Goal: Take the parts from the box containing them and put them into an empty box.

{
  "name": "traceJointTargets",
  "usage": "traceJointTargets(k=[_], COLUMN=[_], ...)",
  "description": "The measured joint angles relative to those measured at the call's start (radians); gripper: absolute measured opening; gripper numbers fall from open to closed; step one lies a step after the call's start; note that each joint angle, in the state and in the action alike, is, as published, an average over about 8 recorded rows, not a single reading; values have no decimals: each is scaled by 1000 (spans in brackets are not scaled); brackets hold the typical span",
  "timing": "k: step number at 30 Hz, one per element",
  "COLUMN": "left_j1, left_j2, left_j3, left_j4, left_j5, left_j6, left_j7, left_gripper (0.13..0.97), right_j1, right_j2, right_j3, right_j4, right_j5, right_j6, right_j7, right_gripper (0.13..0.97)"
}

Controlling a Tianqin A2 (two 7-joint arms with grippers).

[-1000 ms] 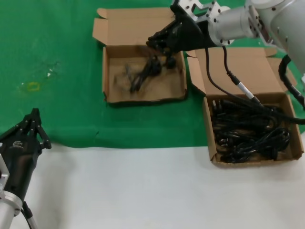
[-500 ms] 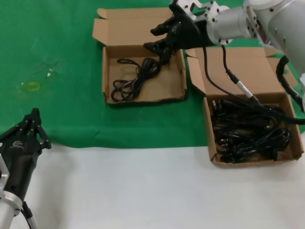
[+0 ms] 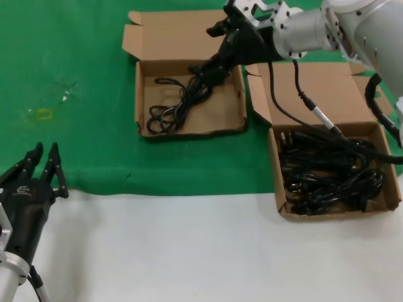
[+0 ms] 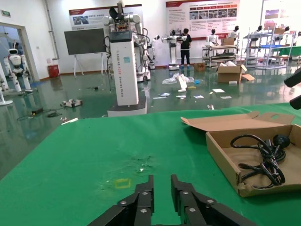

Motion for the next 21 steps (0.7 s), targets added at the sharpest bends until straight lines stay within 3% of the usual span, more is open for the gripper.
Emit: traceJointTargets(k=[2, 5, 10, 14, 21], left_j1=[0, 0, 0, 0, 0], left_j2=[0, 0, 0, 0, 0], left_j3=[0, 0, 0, 0, 0], left_j4=[0, 0, 0, 0, 0], left_j5=[0, 0, 0, 0, 0], left_j6=[0, 0, 0, 0, 0], left_j7=[0, 0, 0, 0, 0], left_gripper=[203, 203, 284, 332, 507], right_j1=[0, -1, -30, -86, -217], right_j2=[0, 0, 5, 16, 40], right_j3=[0, 0, 8, 25, 62], right_j4=[0, 1, 30, 88, 221], right_j5=[0, 0, 8, 22, 56], right_j6=[0, 0, 15, 42, 107], right_j7=[0, 0, 3, 9, 25], right_gripper=[479, 561, 699, 759, 870])
